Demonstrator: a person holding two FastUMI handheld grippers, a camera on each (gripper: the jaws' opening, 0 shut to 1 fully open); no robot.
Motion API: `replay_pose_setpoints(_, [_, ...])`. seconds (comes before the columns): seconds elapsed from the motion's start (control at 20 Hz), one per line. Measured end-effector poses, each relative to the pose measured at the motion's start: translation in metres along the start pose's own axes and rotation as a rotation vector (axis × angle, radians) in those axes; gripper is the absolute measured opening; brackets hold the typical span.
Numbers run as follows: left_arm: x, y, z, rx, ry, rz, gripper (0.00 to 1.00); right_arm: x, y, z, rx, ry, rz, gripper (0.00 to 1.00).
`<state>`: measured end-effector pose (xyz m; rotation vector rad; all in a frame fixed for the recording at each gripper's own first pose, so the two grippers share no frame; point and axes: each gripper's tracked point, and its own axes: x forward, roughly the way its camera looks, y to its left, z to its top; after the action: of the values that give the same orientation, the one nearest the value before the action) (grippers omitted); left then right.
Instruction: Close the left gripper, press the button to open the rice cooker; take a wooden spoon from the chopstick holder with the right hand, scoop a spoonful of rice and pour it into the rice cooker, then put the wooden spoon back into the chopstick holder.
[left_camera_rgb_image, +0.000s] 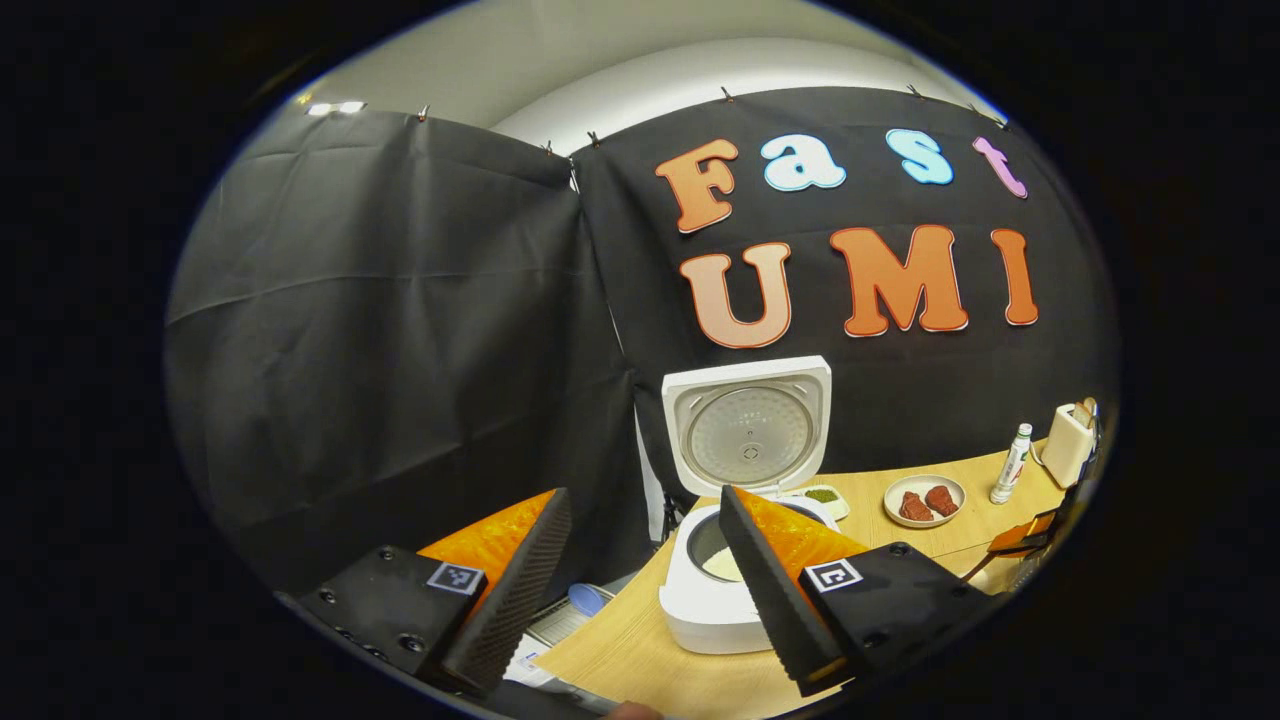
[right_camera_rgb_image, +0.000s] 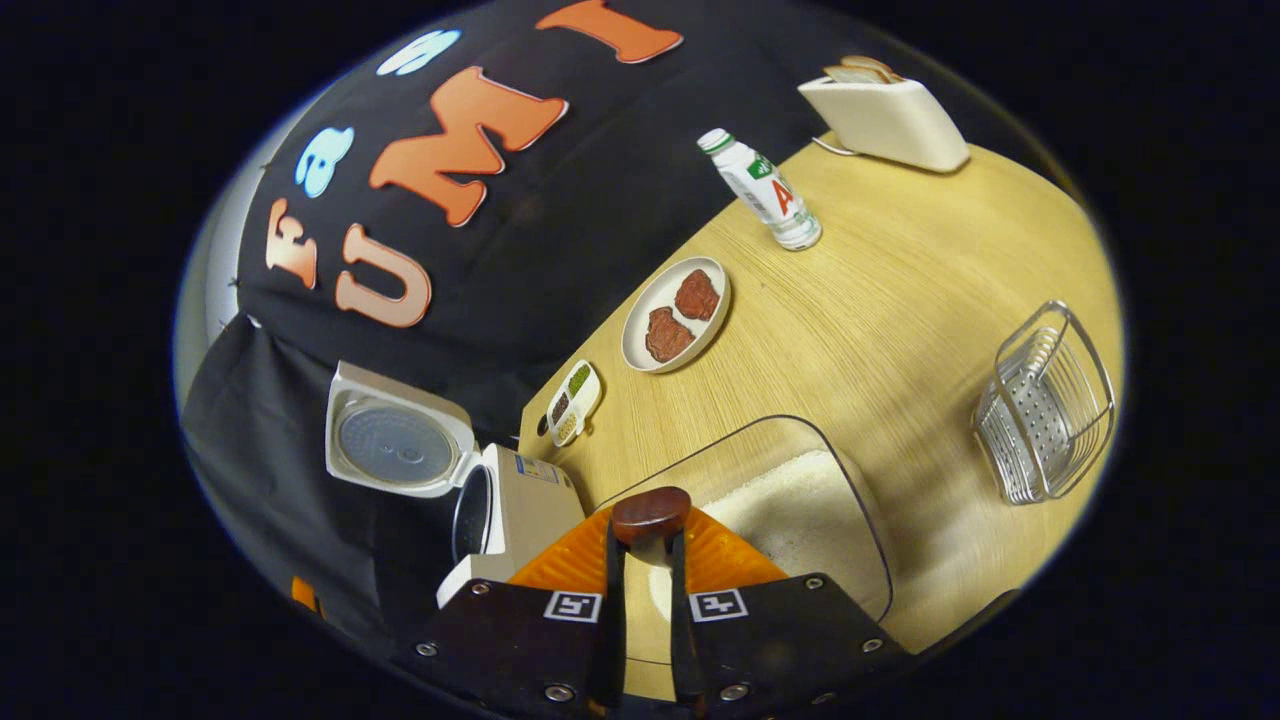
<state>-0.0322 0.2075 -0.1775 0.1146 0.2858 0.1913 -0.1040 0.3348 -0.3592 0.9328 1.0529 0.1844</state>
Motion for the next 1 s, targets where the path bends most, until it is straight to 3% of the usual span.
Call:
replay_pose_setpoints(0.2, [0.001, -0.001, 0.000, 0.009, 0.000, -0.004, 0.97, 0.004, -0.001, -0.001, 0.141, 0.033, 0.060, 0.14])
replay_pose_setpoints(0.25, [0.001, -0.001, 0.001, 0.012, -0.002, -0.005, 0.97, 0.006, -0.003, -0.001, 0.159, 0.035, 0.067, 0.18])
replay_pose_setpoints(0.5, [0.002, -0.008, 0.007, 0.020, -0.016, -0.024, 0.97, -0.012, -0.014, 0.008, 0.286, 0.042, 0.158, 0.18])
replay_pose_setpoints(0.75, [0.006, -0.021, 0.011, 0.016, -0.021, -0.041, 1.00, -0.036, -0.022, 0.037, 0.364, -0.009, 0.234, 0.18])
replay_pose_setpoints(1.0, [0.009, -0.034, 0.012, 0.017, -0.022, -0.071, 0.97, -0.063, -0.016, 0.070, 0.533, -0.063, 0.353, 0.18])
